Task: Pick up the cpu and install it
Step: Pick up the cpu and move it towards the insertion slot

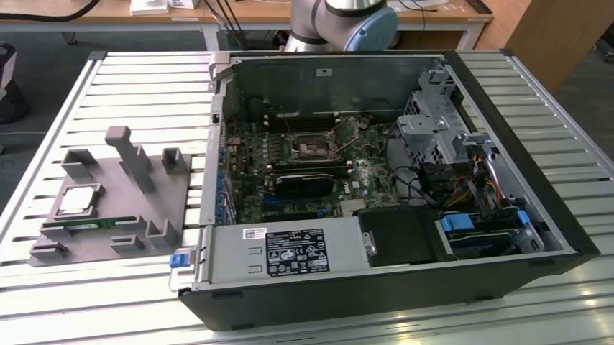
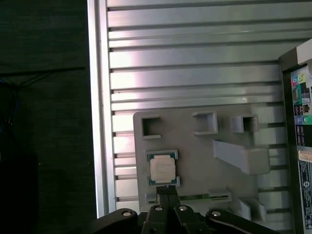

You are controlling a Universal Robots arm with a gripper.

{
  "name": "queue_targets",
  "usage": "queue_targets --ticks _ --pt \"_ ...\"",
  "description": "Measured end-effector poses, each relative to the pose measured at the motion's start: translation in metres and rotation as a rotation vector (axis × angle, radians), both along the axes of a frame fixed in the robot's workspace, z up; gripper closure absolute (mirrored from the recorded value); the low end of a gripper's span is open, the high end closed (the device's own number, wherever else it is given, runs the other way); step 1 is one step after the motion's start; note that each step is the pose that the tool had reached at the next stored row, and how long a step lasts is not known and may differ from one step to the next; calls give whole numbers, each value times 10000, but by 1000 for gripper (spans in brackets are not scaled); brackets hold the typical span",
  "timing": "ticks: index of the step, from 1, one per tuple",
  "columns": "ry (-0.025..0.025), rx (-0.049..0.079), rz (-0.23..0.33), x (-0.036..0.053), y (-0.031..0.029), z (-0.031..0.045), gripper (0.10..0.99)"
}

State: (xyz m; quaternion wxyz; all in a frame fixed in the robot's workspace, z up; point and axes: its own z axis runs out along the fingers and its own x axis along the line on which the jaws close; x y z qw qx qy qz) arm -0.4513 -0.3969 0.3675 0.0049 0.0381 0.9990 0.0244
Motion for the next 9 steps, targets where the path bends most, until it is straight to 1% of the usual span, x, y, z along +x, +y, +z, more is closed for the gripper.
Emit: queue_targets --ticks 3,9 --pt "29 -1 0 0 0 -39 980" --pt "59 0 0 0 0 -109 980"
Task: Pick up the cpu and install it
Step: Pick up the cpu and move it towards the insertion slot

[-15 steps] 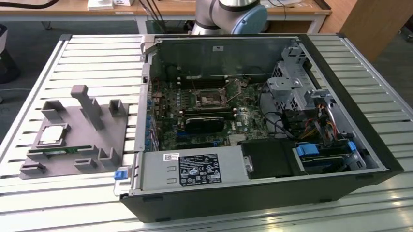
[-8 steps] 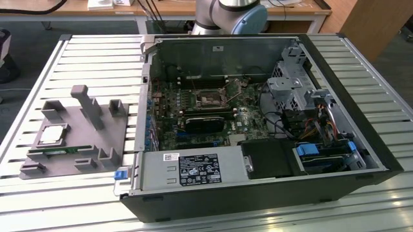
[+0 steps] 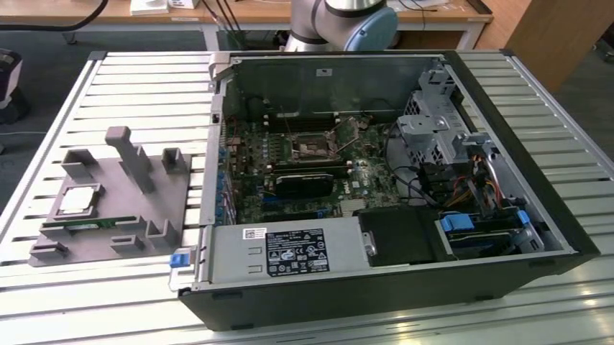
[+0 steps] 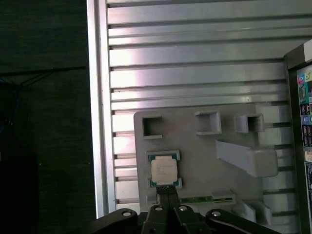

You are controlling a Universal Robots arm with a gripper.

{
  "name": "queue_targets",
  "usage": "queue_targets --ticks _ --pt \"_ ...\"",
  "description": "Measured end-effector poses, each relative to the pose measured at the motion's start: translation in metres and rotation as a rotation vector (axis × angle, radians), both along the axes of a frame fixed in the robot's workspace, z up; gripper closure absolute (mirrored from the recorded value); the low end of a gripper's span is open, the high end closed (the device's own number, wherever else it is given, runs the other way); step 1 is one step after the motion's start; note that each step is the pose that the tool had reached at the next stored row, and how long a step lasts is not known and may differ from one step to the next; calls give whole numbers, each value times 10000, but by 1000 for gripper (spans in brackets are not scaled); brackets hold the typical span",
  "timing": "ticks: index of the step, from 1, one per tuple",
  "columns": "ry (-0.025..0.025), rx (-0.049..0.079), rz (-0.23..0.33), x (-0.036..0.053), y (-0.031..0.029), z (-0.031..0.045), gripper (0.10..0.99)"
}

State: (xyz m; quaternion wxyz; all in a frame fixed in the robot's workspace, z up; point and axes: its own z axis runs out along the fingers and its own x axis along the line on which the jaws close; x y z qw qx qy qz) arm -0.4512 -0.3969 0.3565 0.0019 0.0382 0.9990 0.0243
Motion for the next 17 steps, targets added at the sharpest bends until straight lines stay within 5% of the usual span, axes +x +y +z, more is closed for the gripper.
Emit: queue_targets --ticks 17 --pt "116 0 0 0 0 -197 980"
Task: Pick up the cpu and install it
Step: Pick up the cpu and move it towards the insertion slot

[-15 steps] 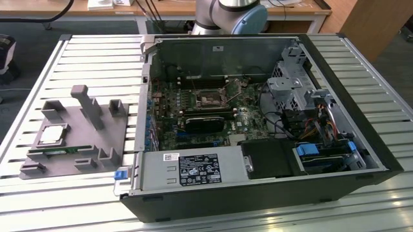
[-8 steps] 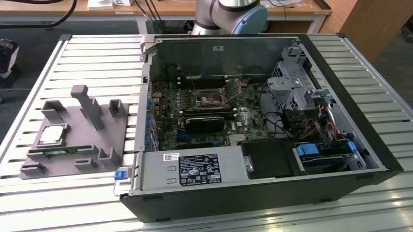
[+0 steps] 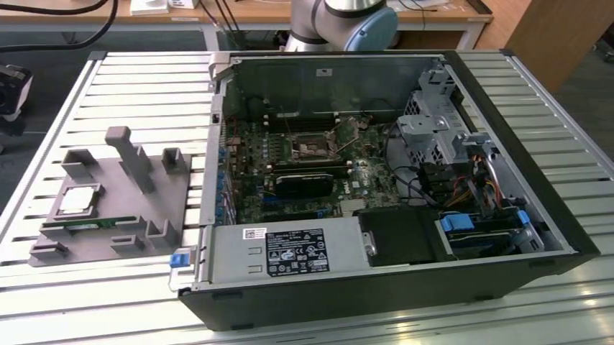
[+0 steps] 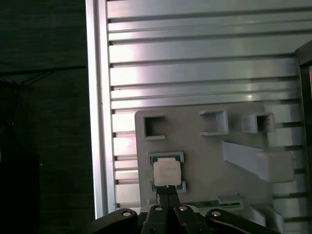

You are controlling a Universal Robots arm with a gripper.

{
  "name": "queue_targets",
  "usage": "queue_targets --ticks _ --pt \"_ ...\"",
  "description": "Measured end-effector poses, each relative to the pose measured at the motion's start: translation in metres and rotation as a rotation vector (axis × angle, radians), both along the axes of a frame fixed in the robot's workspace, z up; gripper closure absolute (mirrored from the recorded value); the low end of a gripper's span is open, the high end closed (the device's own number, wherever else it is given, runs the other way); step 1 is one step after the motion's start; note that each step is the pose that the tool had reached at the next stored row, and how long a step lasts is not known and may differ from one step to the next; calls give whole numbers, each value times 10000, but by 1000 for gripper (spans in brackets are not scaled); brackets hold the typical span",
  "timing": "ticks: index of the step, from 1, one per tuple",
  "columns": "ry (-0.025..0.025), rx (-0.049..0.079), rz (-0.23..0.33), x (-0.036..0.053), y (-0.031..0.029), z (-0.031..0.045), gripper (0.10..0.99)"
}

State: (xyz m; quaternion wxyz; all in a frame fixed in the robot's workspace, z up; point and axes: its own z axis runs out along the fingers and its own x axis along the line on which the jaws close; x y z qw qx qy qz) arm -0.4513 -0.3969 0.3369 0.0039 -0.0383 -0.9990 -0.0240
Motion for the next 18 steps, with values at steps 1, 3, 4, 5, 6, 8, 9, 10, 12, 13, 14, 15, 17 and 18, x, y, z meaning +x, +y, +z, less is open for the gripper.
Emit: queue_targets --ticks 1,3,4,5,6,8,9,10,12,13,14,15,17,18 --pt "3 0 -1 0 0 -11 980" --pt "10 0 0 0 0 -31 980" --pt "13 0 0 0 0 -40 980" --pt "16 0 0 0 0 -49 980" --pt "19 0 0 0 0 -58 980" --pt "24 0 0 0 0 -76 980" --pt "28 0 0 0 0 -86 980" --pt "30 -1 0 0 0 -94 980" --pt "43 0 0 0 0 -116 980" --pt "52 0 0 0 -1 -129 980" --pt "60 0 0 0 -2 -144 980" --pt "64 -1 0 0 -4 -159 980" --pt "68 0 1 0 -12 -193 980" --pt "74 0 0 0 -13 -211 980"
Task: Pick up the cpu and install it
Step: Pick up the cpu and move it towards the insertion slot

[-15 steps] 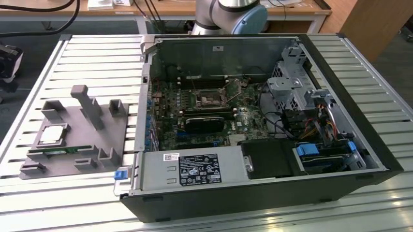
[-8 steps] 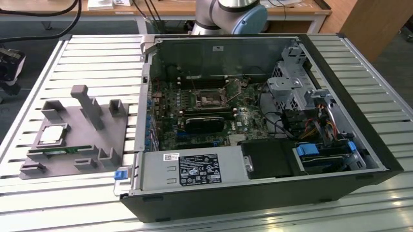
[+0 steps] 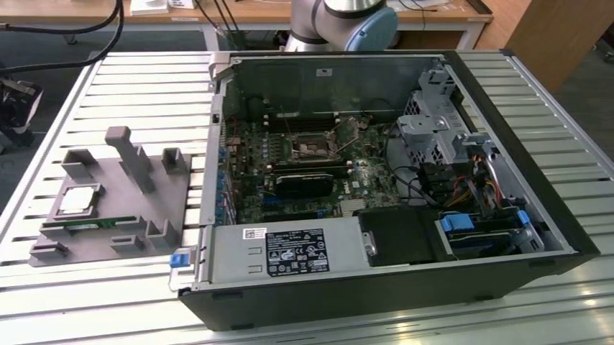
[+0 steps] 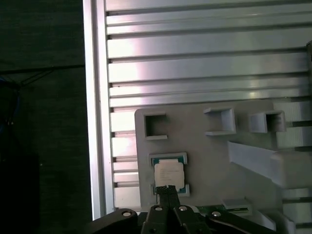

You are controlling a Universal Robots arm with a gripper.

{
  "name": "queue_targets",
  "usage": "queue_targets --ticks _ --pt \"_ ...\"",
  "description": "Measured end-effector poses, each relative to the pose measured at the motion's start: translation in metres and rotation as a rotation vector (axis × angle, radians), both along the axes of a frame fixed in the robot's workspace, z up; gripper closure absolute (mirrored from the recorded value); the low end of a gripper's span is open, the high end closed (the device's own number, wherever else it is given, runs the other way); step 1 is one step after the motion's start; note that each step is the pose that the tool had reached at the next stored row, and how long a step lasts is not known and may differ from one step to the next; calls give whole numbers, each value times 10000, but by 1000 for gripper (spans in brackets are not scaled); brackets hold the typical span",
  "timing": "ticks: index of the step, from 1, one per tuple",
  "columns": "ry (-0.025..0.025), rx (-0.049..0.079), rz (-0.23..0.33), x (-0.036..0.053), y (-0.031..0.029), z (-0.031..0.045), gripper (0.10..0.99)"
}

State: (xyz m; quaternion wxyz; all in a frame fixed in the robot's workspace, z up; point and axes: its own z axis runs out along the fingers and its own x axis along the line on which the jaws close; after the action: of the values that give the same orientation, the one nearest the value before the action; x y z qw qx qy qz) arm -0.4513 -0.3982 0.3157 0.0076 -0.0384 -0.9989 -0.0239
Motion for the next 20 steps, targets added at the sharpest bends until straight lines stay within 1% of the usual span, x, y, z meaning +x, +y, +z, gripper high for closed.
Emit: queue_targets --ticks 4,9,10,11,12,13,15,16,18,19,20 --pt "37 -2 1 25 -1 -71 980" --pt "47 1 23 56 -5 -162 973" --pt "49 3 24 59 -12 -175 918" --pt "55 3 23 60 -21 -188 918" --pt "54 3 24 60 -31 -203 855" --pt "53 4 23 60 -37 -217 855" --pt "55 12 22 59 -44 -240 737" --pt "54 13 22 59 -45 -248 737" --pt "56 18 23 60 -49 -267 620" --pt "54 19 23 59 -50 -276 620" --pt "55 19 22 59 -50 -282 561"
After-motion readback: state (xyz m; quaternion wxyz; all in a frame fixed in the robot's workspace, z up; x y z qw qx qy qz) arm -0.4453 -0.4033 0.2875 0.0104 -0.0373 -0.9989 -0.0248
